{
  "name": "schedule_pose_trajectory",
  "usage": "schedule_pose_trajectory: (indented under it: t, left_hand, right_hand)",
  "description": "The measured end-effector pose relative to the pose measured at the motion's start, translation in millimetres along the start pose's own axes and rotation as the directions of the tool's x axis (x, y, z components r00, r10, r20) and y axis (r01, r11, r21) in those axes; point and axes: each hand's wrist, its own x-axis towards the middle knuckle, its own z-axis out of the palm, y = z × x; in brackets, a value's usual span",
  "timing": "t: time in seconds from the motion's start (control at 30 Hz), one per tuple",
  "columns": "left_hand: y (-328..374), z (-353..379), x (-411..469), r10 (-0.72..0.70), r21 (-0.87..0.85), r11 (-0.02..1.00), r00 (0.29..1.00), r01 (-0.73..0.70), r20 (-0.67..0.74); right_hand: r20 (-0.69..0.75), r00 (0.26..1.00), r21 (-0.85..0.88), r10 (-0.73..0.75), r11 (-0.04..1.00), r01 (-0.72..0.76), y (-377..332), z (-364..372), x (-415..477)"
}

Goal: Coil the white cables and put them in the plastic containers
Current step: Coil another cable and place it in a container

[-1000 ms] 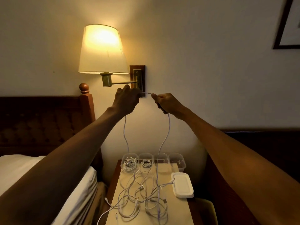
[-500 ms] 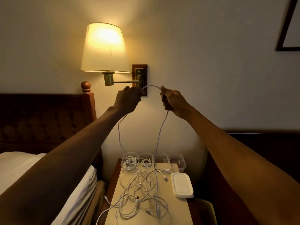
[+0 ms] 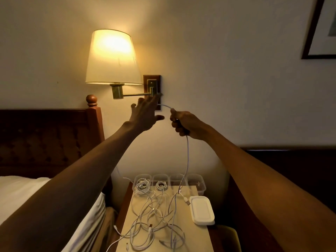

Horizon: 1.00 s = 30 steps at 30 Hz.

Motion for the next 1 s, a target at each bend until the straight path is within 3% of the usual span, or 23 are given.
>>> schedule_pose_trajectory:
  t: [0.07,0.13,0.23,0.33,0.4,0.53,0.6,0.7,0.8,0.93,1.0]
  left_hand:
    - [7.4,1.3,-0.5,0.163,-0.025,0.986,0.983,-0.166,-0.085]
    - [8.1,-0.3,-0.8,0.176,0.046,0.984,0.975,-0.172,-0.133]
    - [-4.0,-0.7,0.6,-0.008,0.11,0.994,0.998,0.015,-0.068]
    - [-25.0,-3.4,0.8,-0.282,0.016,0.959,0.958,0.284,-0.059]
    - [-33.2,-1.2,-4.4,-0.305,0.007,0.952,0.951,0.306,-0.044]
    - [-28.9,9.6,-12.3,-0.238,-0.096,0.967,0.971,0.235,-0.022]
    - [-19.9,8.9,-9.5,-0.226,-0.063,0.972,0.974,0.228,0.034]
    - [3.0,3.1,-4.7,0.012,-0.039,0.999,1.0,-0.012,-0.01]
    - [15.7,0.9,-3.0,0.245,-0.132,0.958,0.966,-0.255,-0.084]
    - [6.1,3.2,0.4,0.205,-0.185,0.958,0.975,-0.219,-0.09]
    - [12.2,4.9,1.8,0.262,-0.337,0.911,0.965,-0.238,0.024]
  right_hand:
    - [0.014,1.0,-0.018,-0.006,1.0,0.006,-10.2,-1.4,2.3]
    - [0.009,1.0,-0.017,-0.013,1.0,0.013,-13.3,-3.3,2.1]
    - [0.008,1.0,-0.039,0.03,0.999,-0.029,-0.5,-8.9,-4.9]
    - [0.073,0.986,-0.206,0.152,0.969,-0.135,28.0,-9.7,-15.5]
    - [0.076,0.983,-0.243,0.167,0.959,-0.144,37.8,-10.2,-18.3]
    - [0.0,0.997,-0.091,0.075,0.993,-0.075,19.8,-16.1,-14.9]
    - [-0.003,0.998,-0.028,0.056,0.998,-0.056,7.8,-19.6,-11.6]
    - [0.029,0.997,-0.003,0.067,0.998,-0.067,-5.1,-19.9,-9.6]
    - [0.026,0.998,0.056,0.061,0.996,-0.062,-12.7,-21.9,-13.1]
    - [0.001,0.998,0.175,0.067,0.982,-0.066,-14.0,-29.4,-24.9]
    - [0.015,0.997,0.201,0.069,0.977,-0.071,-15.9,-30.8,-28.4]
